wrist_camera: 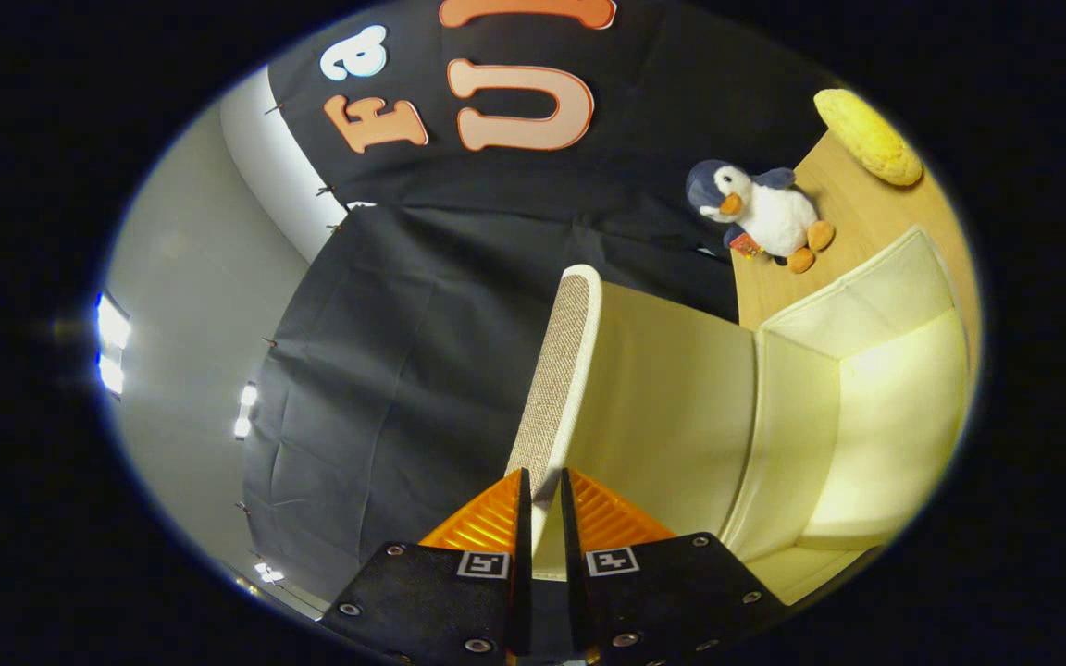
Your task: Open the storage box then place both shoes into the box .Put the left shoe in first, then the right shoe, with the right side of both shoes facing outward in a uniform manner.
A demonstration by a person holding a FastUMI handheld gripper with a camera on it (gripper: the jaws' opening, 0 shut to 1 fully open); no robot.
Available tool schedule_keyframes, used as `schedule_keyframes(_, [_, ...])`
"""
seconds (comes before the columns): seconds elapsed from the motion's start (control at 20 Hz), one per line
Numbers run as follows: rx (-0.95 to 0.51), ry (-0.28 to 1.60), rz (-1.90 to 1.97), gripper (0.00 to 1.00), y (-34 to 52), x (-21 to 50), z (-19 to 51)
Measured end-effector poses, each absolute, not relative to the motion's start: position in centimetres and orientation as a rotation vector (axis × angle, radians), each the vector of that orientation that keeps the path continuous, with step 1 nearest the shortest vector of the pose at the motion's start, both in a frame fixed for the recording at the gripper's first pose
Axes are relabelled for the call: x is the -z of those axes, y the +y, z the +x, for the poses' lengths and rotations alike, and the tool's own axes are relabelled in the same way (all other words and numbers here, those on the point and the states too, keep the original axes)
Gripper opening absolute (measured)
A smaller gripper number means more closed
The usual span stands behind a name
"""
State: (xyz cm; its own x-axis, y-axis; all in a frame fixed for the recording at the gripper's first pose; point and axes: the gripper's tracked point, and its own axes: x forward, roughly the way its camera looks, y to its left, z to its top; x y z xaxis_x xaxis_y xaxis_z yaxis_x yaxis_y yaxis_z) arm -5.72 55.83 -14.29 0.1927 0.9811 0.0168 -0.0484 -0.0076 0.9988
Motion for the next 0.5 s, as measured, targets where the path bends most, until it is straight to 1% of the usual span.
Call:
schedule_keyframes(0.1, [-1.116, 1.023, 1.225, 0.16, 58.0, 13.5, -6.3])
schedule_keyframes(0.2, [-1.124, 1.044, 1.183, 0.11, 60.0, 13.4, -6.8])
schedule_keyframes(0.25, [-1.134, 1.046, 1.169, 0.1, 60.3, 13.1, -7.2])
schedule_keyframes(0.4, [-1.115, 0.994, 1.073, 0.1, 58.8, 13.6, -7.1])
schedule_keyframes(0.5, [-1.07, 0.967, 1.008, 0.13, 56.4, 15.0, -6.3])
